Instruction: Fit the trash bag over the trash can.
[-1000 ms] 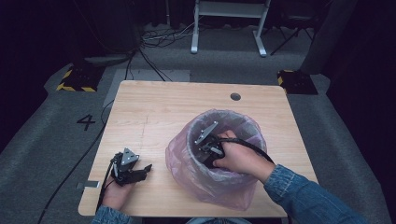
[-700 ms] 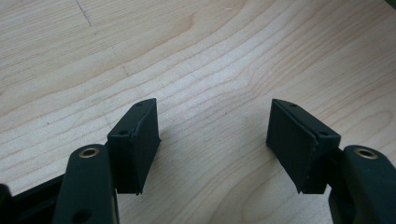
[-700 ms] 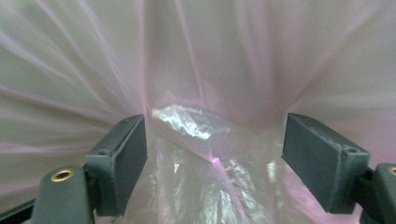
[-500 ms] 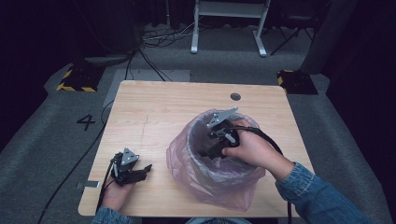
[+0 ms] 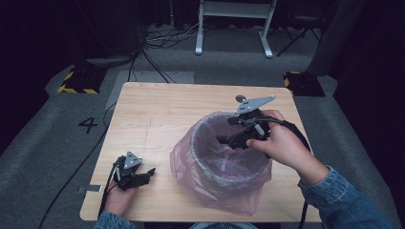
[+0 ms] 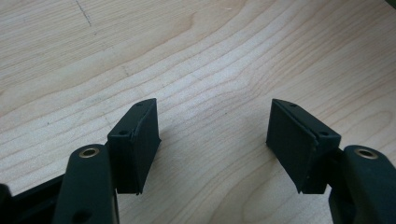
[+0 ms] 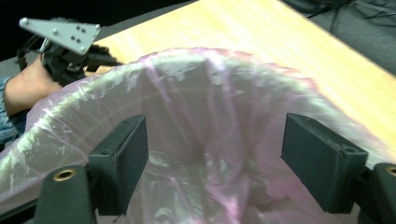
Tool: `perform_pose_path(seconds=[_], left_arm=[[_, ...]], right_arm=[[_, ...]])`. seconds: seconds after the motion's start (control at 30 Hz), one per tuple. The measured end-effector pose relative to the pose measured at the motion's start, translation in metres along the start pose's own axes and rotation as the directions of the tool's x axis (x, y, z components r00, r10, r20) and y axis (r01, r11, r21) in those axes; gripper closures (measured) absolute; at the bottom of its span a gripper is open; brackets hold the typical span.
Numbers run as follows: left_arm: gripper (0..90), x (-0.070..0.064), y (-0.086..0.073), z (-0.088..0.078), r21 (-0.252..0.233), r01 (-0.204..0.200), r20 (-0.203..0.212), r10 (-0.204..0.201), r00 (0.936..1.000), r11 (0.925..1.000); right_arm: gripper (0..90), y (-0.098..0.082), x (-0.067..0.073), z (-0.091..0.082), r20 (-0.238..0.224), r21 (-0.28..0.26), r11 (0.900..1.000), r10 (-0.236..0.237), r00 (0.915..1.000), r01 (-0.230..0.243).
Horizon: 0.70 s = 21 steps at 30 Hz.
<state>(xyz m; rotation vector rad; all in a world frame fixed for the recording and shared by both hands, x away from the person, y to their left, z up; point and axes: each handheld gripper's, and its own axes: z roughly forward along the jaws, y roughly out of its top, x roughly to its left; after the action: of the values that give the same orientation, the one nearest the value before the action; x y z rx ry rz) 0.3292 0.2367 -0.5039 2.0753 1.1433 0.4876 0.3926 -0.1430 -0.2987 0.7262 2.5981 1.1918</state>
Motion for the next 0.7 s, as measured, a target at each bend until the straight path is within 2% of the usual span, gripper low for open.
perform_pose_path(seconds=[0.3, 0.5, 0.7], left_arm=[[33.6, 0.001, 0.001, 0.001, -0.002, -0.002, 0.001, 0.002, 1.0, 1.0], [33.0, 0.002, 0.001, 0.001, 0.0, -0.012, 0.011, 0.012, 0.9999, 0.9999], [32.4, 0.005, 0.001, 0.001, 0.003, -0.03, 0.03, 0.03, 0.9991, 0.9995]], right_arm=[[23.8, -0.008, -0.015, -0.044, 0.077, -0.086, 0.995, 0.047, 0.996, -0.04], [23.8, -0.016, -0.022, -0.069, 0.119, -0.12, 0.991, 0.066, 0.9907, -0.051], [23.8, -0.03, -0.027, -0.089, 0.164, -0.129, 0.99, 0.076, 0.9836, -0.055]])
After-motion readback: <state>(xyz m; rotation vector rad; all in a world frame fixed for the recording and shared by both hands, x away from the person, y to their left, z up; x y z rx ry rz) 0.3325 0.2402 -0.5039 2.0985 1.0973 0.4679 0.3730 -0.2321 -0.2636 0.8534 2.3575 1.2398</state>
